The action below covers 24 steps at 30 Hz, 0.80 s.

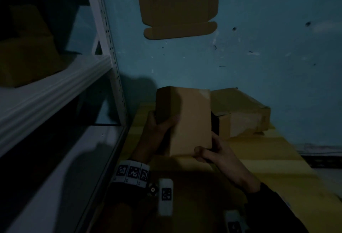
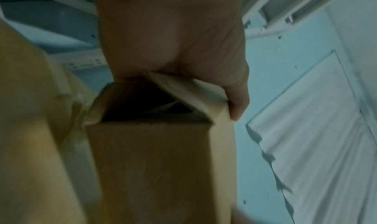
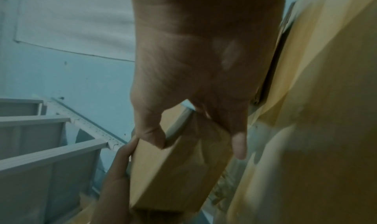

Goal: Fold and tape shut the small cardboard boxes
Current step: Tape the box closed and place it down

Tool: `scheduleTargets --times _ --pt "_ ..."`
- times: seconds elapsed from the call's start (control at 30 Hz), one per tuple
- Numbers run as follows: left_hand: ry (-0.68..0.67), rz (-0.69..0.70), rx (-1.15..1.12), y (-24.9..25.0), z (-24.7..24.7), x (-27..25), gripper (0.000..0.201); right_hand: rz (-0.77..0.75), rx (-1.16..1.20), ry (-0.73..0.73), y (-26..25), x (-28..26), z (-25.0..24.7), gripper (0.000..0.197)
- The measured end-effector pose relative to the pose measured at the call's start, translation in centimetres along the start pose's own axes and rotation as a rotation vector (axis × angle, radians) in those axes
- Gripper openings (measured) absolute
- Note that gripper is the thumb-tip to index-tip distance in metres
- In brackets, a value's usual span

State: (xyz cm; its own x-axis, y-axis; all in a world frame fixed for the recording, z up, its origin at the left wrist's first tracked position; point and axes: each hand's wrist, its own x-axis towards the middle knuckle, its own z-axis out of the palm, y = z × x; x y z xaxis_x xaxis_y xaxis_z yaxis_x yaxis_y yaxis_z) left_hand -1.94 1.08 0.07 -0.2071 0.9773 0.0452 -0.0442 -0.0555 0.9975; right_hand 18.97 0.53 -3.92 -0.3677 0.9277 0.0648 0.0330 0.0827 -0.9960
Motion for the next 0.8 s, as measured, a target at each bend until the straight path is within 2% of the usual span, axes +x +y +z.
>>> scheduleTargets --times 0.2,0.43,0.53,0.8 --pt "0.004 0.03 -0.015 -1.1 1.5 -0.2 0.096 -0.048 -0.093 0.14 -0.1 -0.5 -0.4 0.051" --pt "0.026 0.071 -0.043 -1.6 2.1 -0.3 0.084 -0.061 -0.139 0.138 0.0 0.1 -0.6 0.052" --pt "0.035 0.101 -0.038 -1.5 2.5 -0.2 0.067 -0.063 -0.125 0.154 0.4 0.1 -0.4 0.05" --pt "0.036 0.15 -0.004 -1.8 3.2 0.0 0.07 -0.08 -0.076 0.148 0.7 0.1 -0.5 0.043"
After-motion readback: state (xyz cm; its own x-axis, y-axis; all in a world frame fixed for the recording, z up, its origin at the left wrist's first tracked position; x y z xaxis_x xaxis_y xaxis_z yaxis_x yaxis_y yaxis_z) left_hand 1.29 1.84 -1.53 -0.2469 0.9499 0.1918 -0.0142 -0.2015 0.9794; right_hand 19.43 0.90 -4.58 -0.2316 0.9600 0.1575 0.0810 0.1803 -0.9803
